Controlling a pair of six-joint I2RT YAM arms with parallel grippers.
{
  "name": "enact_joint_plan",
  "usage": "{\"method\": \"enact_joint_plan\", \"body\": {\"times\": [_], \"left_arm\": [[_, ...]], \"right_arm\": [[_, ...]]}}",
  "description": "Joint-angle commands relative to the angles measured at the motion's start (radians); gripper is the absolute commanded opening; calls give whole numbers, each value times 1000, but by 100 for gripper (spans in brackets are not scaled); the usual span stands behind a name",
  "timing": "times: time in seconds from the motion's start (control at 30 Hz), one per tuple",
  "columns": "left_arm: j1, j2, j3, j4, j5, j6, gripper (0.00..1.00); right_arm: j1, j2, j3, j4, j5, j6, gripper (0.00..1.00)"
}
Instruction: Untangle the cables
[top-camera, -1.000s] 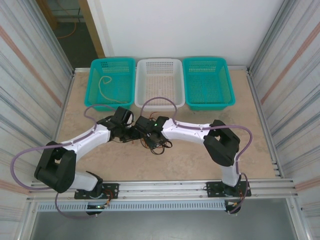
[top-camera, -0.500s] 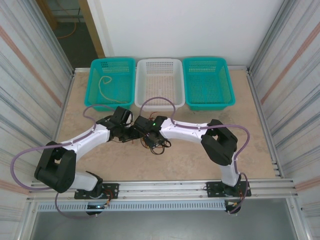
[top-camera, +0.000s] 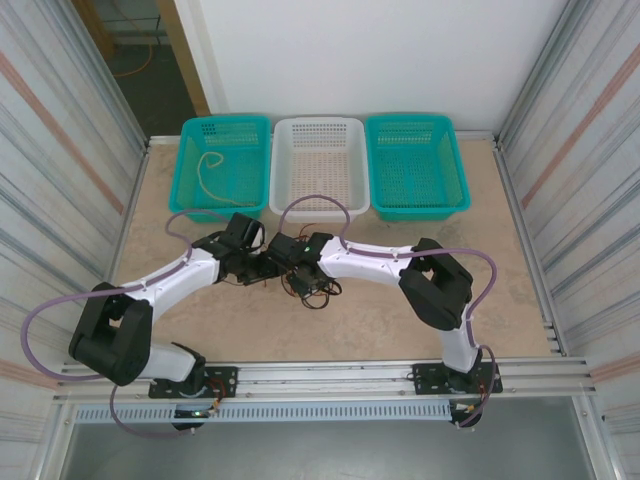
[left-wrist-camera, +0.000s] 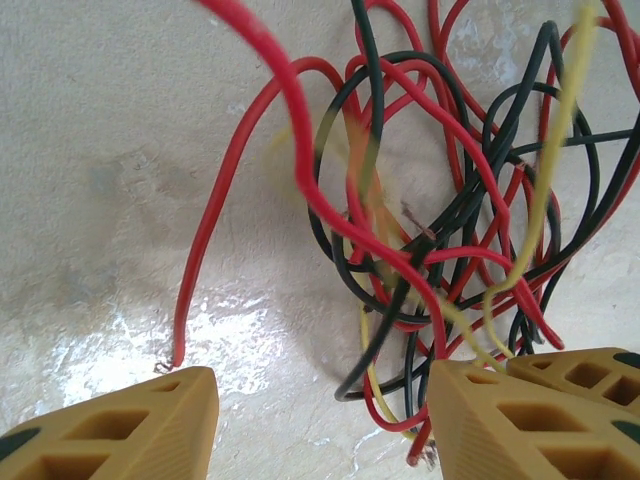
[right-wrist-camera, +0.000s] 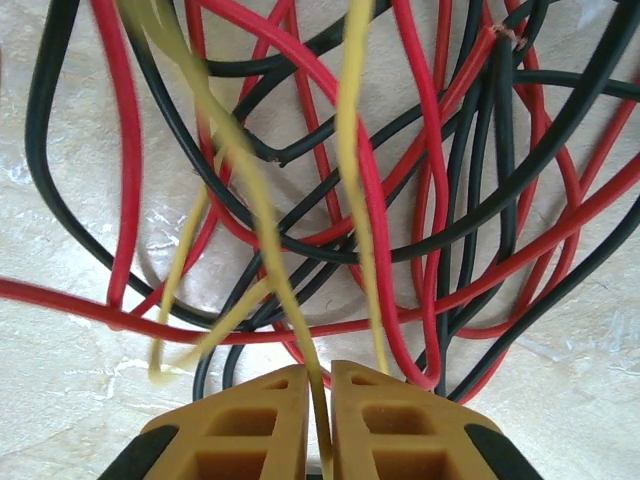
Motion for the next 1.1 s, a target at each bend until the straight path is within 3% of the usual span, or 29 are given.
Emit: {"method": "enact_joint_plan", "body": {"times": [0.0, 0.33, 0.7, 0.83, 1.07], "left_arm": [[-2, 17, 6, 35, 32, -10, 58], [-3, 57, 9, 118, 92, -53, 58], [-2, 59, 3, 118, 100, -68, 57], [-2, 58, 6, 118, 101, -70, 57], [-3, -12, 21, 79, 99, -68, 57]], "right_arm": [[17, -22, 9, -11, 24, -37, 9], [127, -208, -10, 46, 120, -113, 0], [149, -464, -8, 50, 233, -123, 0], [134, -543, -14, 71, 231, -120, 0], [48, -672, -101, 159, 109, -69, 0]]}}
